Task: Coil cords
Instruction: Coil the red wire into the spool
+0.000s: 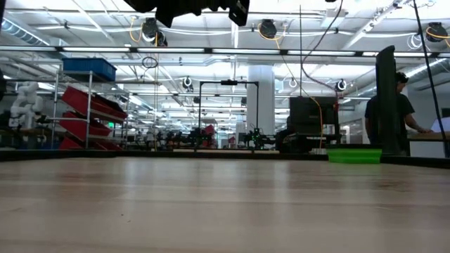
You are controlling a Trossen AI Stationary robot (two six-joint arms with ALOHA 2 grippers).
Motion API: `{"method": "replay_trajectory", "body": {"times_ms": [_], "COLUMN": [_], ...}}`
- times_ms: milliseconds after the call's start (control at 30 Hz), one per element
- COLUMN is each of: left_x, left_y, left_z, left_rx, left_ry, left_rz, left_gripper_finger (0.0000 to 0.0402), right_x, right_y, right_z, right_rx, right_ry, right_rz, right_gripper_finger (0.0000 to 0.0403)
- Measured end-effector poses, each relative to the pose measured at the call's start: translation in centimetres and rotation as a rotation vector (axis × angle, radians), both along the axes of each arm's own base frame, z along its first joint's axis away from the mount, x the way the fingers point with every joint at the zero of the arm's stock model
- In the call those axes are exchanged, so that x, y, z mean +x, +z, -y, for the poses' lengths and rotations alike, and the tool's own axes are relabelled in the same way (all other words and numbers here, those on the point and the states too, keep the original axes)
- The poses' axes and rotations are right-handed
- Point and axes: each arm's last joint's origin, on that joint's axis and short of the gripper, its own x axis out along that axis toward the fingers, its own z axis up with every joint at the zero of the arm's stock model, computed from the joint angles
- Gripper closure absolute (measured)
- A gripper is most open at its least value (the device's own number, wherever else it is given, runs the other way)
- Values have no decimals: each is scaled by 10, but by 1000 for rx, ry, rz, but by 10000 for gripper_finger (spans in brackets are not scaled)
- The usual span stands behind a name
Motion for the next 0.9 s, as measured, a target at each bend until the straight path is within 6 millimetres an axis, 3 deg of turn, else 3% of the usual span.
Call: {"method": "replay_trajectory", "body": {"times_ms": [267,500,733,900], "left_x": [0,-1,3,5], "left_y": [-6,-9,-13,-15], "left_z": [-4,-4,16,31], "left_rx": [18,9,9,10], "left_ry": [49,51,-5,-51], "left_rz": [-46,-89,-103,-103], "left_gripper_finger": [400,400,400,400], "right_x": [-4,-6,-3,15], "right_y": [12,21,28,25], "right_z": [-4,-8,-9,-13], "right_rx": [-1,-45,-68,-81], "right_ry": [18,-81,-209,-209], "right_rz": [79,113,181,214], "right_gripper_finger": [403,403,403,403]}}
